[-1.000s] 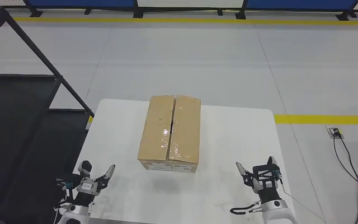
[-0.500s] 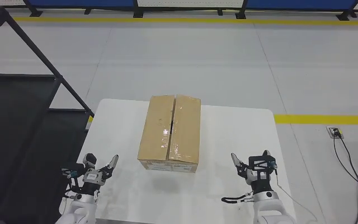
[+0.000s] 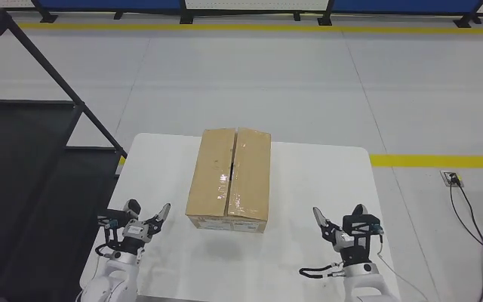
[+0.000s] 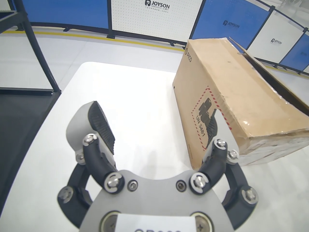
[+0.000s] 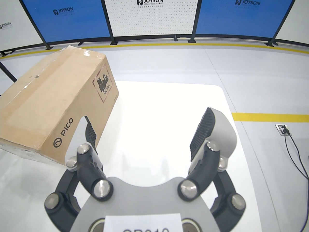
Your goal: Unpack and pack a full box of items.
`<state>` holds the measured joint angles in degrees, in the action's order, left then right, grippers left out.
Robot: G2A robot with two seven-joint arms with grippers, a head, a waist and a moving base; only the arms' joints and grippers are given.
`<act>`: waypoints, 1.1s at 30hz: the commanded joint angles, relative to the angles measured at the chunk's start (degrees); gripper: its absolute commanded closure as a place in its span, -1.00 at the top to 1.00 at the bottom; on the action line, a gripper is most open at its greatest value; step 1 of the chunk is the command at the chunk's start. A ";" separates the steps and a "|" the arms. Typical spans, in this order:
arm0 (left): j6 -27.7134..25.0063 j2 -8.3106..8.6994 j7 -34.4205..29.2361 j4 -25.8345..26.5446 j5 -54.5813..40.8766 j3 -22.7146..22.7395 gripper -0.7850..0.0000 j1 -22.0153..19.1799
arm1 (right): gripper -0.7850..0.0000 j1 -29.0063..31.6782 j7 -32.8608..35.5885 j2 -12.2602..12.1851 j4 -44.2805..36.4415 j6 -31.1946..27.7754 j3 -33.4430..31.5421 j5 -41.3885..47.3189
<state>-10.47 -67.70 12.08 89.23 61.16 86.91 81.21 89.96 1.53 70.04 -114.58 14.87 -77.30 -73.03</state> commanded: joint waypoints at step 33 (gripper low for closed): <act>4.40 -1.92 -2.31 -5.82 4.45 -8.91 1.00 -5.45 | 1.00 1.62 -1.21 0.51 1.41 -4.28 -3.38 0.68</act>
<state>-6.08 -69.62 9.77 83.40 65.61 78.01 75.76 91.60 0.38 70.55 -113.18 10.66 -80.65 -72.42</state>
